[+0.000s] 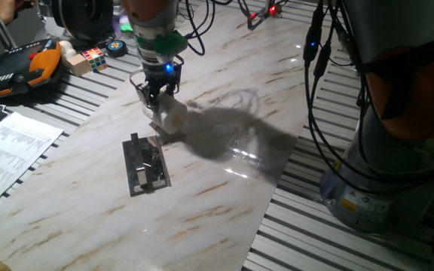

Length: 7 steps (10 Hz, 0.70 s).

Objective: Take the roll of paper down from the shelf

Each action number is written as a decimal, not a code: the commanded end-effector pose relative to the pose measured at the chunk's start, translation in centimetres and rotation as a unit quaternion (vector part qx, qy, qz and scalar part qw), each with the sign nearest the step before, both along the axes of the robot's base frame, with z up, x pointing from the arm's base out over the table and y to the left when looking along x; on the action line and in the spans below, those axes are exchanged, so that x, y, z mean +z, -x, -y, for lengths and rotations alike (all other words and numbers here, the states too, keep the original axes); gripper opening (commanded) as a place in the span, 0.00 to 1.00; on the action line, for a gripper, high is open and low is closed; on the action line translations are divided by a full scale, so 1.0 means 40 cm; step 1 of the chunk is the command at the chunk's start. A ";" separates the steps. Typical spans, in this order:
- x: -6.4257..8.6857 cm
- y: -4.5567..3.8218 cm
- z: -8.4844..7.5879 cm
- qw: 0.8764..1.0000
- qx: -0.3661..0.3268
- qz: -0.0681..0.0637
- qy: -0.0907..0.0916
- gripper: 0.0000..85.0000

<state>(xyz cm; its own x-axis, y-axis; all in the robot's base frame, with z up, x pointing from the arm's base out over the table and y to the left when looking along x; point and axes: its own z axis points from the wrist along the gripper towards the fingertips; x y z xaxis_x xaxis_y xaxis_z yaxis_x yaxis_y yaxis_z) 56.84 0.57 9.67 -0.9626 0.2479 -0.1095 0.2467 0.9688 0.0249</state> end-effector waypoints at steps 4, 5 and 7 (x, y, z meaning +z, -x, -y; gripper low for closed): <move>-0.025 -0.003 -0.004 1.000 -0.002 0.003 -0.004 0.01; -0.026 -0.004 -0.004 1.000 0.001 0.003 -0.003 0.01; -0.026 -0.004 -0.005 1.000 -0.008 0.008 -0.004 0.40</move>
<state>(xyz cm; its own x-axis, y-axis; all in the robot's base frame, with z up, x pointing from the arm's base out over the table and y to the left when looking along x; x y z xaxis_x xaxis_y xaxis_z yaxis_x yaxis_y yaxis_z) 57.01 0.76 8.63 -0.9561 0.2653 -0.1243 0.2628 0.9642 0.0361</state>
